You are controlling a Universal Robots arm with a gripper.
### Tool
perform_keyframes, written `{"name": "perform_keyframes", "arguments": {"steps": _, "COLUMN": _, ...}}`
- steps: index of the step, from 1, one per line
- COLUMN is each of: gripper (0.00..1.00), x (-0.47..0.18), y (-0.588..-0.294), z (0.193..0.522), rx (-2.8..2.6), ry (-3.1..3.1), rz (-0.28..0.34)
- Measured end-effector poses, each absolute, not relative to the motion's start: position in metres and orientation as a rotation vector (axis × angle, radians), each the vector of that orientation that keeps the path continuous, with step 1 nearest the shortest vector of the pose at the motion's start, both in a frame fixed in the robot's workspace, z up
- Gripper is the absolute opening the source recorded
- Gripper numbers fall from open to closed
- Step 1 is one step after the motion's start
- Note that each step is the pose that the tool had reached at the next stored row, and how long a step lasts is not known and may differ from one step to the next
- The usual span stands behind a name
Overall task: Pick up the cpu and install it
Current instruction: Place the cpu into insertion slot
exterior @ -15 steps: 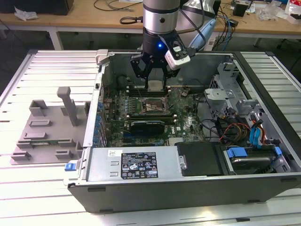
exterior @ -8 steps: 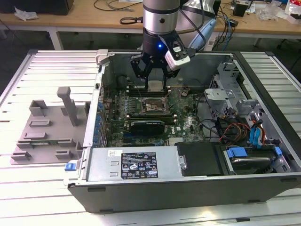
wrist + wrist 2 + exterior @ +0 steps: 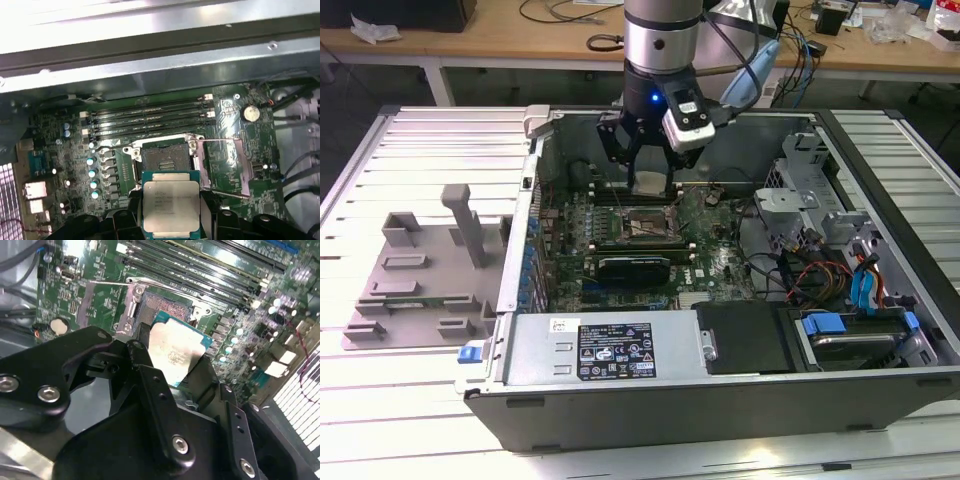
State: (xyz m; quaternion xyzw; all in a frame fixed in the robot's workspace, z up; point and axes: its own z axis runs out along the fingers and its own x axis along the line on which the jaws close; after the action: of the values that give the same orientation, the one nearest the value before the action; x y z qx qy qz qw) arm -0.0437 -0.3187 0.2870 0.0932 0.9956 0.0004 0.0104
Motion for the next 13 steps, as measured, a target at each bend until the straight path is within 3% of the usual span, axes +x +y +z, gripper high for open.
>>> {"name": "perform_keyframes", "arguments": {"steps": 13, "gripper": 0.55, "x": -0.0437, "y": -0.3187, "z": 0.2852, "rx": 0.897, "ry": 2.989, "rz": -0.005}}
